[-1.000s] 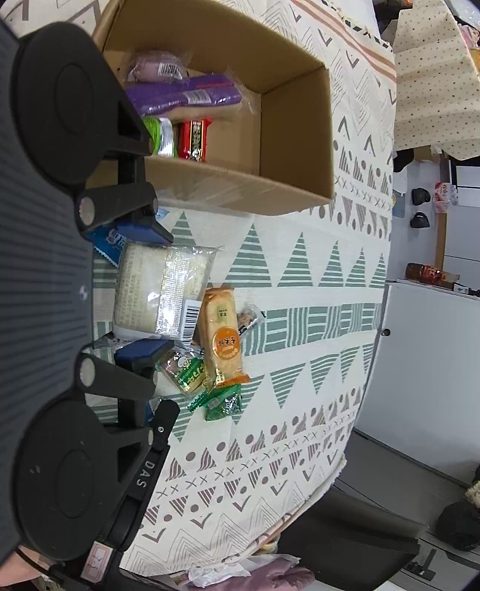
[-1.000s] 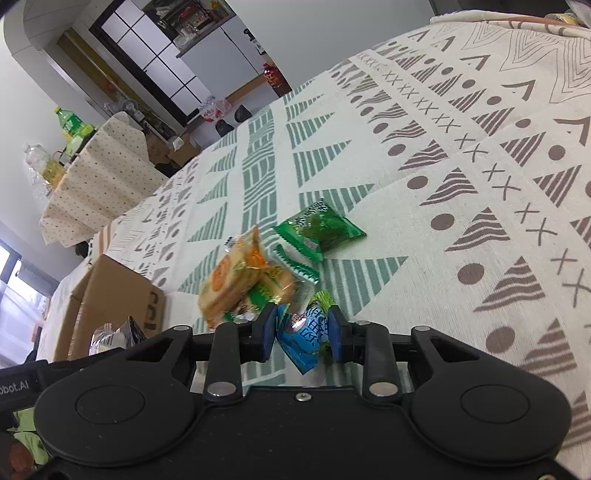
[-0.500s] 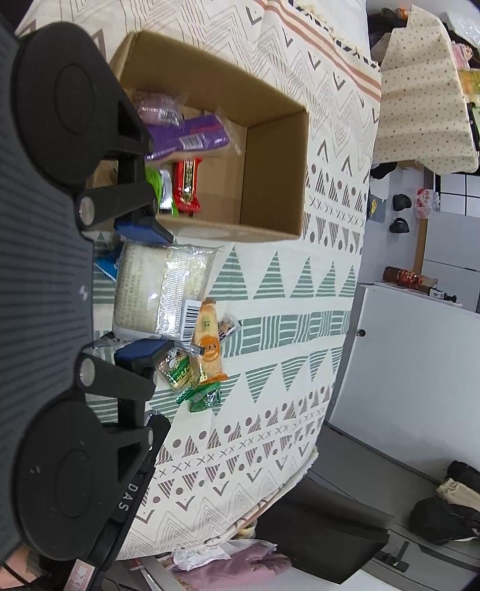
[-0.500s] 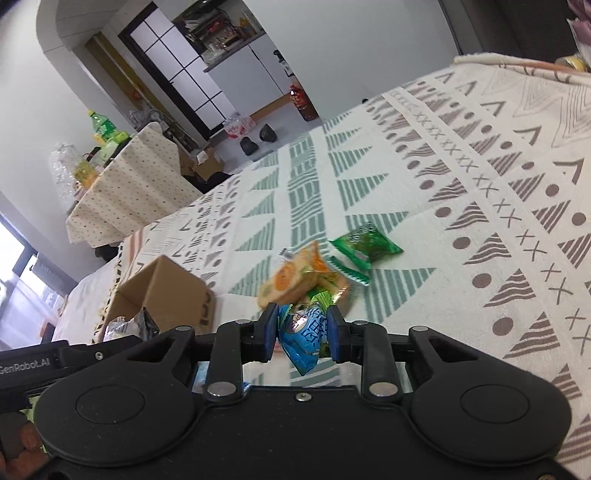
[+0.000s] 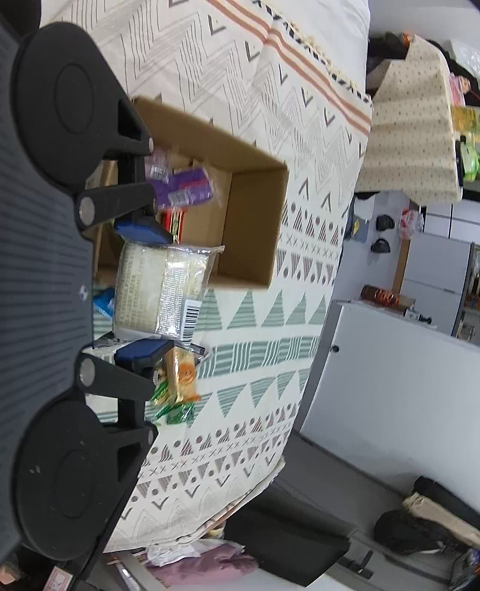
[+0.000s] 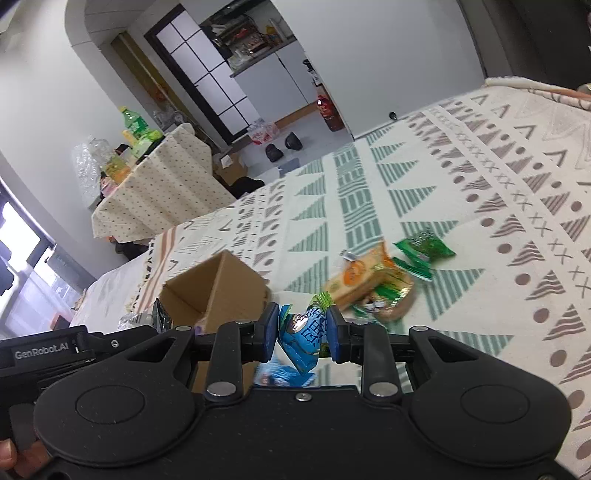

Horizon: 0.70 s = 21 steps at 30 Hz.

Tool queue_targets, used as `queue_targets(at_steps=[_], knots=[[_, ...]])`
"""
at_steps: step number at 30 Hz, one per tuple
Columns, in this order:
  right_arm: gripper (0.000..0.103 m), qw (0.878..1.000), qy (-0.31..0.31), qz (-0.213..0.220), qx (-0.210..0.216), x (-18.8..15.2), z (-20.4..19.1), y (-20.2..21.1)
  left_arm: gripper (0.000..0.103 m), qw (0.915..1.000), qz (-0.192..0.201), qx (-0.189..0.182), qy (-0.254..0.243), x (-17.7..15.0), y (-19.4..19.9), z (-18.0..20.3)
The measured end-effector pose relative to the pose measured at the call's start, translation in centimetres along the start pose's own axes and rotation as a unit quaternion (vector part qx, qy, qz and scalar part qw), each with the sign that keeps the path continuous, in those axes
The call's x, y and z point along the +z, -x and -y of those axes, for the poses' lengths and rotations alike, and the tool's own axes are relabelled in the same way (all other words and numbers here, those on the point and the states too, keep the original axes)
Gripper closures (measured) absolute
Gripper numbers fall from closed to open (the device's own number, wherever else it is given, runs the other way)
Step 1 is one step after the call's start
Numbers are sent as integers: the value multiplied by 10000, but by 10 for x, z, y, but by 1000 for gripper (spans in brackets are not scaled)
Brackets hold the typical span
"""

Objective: Organize snacks
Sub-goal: 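Carry the white package with the left tool while the right tool carries the blue packet to the box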

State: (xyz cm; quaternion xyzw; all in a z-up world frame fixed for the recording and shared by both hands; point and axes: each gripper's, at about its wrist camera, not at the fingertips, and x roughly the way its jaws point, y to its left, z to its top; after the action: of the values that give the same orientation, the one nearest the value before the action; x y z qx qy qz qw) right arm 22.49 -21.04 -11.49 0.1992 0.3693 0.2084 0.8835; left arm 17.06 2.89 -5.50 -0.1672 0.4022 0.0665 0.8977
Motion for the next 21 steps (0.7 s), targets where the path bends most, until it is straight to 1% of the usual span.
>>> queue_targets(at_steps=[2,6,12,18,21], knots=[[76,10000,31,21,18,1,-7,0,51,9999,-5,34,117,3,3,-9],[76,9999,48,45,83,3,-20,-1,50,9998,65,115,160,11,8,-22],[76,9996,243,45,160,6,-45,-4,50,9992,99,165,340,18,10,-44],[76,9988,434,-11,246,7,-70,-13,50,9985,82,196,509,23,6,-63],[76,9983,504,-51,284,7,-80,-19,49,9981,-26,197,591,23,2,-71]])
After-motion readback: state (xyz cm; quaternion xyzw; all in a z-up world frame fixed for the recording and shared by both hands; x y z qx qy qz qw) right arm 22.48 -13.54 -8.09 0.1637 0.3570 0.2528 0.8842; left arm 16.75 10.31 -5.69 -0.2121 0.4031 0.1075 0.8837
